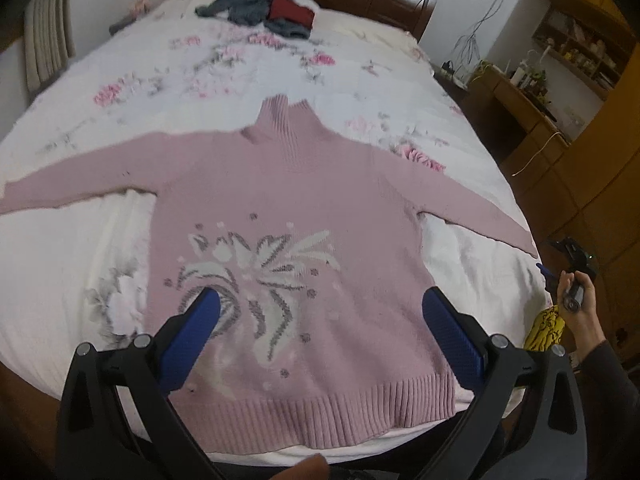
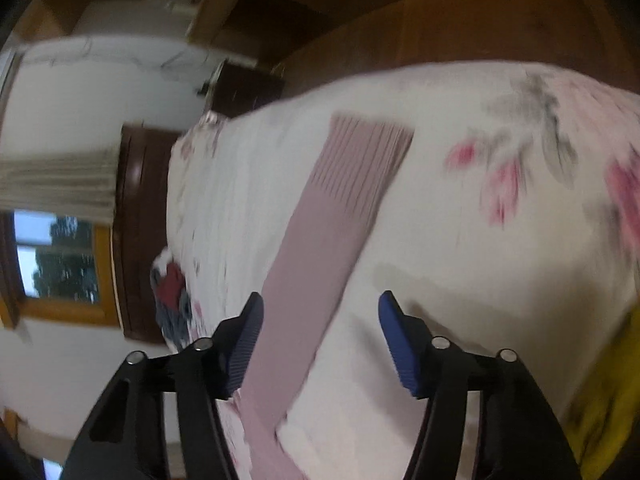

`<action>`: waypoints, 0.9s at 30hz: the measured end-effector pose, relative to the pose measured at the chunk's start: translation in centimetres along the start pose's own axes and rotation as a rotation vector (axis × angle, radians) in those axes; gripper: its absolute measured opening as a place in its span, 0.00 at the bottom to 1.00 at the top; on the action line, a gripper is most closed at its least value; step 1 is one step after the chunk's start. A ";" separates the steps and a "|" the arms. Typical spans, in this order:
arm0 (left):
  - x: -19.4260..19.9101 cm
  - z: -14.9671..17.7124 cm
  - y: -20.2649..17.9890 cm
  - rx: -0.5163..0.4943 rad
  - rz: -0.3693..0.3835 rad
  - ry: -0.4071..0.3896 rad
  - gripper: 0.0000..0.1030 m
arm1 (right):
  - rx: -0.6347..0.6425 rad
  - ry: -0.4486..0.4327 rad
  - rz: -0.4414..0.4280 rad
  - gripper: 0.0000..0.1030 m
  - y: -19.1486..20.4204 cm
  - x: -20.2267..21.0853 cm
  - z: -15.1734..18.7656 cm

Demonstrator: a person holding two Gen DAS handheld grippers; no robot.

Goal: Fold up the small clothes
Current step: 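Grasp the ribbed cuff of one sweater sleeve with the right gripper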

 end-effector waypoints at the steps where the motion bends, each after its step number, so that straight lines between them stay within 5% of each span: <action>1: -0.7 -0.1 0.1 0.005 -0.001 0.011 0.97 | -0.017 -0.008 -0.001 0.51 -0.4 -0.6 -0.6; 14: -6.3 -0.9 1.2 0.069 0.076 0.078 0.97 | 0.012 -0.045 0.078 0.44 -0.4 -5.8 -4.1; 19: -7.2 -0.7 1.6 0.084 0.113 0.124 0.97 | 0.095 -0.050 0.135 0.11 0.7 -6.2 -4.3; 23: -7.4 -0.8 2.1 0.111 0.149 0.144 0.97 | 0.207 -0.090 0.144 0.09 4.1 -5.2 -3.1; 27: -7.2 -1.2 2.0 0.088 0.160 0.131 0.97 | 0.415 -0.100 0.130 0.09 11.2 -3.9 1.5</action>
Point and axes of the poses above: each gripper's, at about its wrist camera, not at the fingertips, and x roughly against the way its jaws point, y to its left, z to its underside, the point moved 4 cm from there along -x, roughly the way its jaws point, and after that the axes turned 2 degrees about z, right-handed, at the moved point
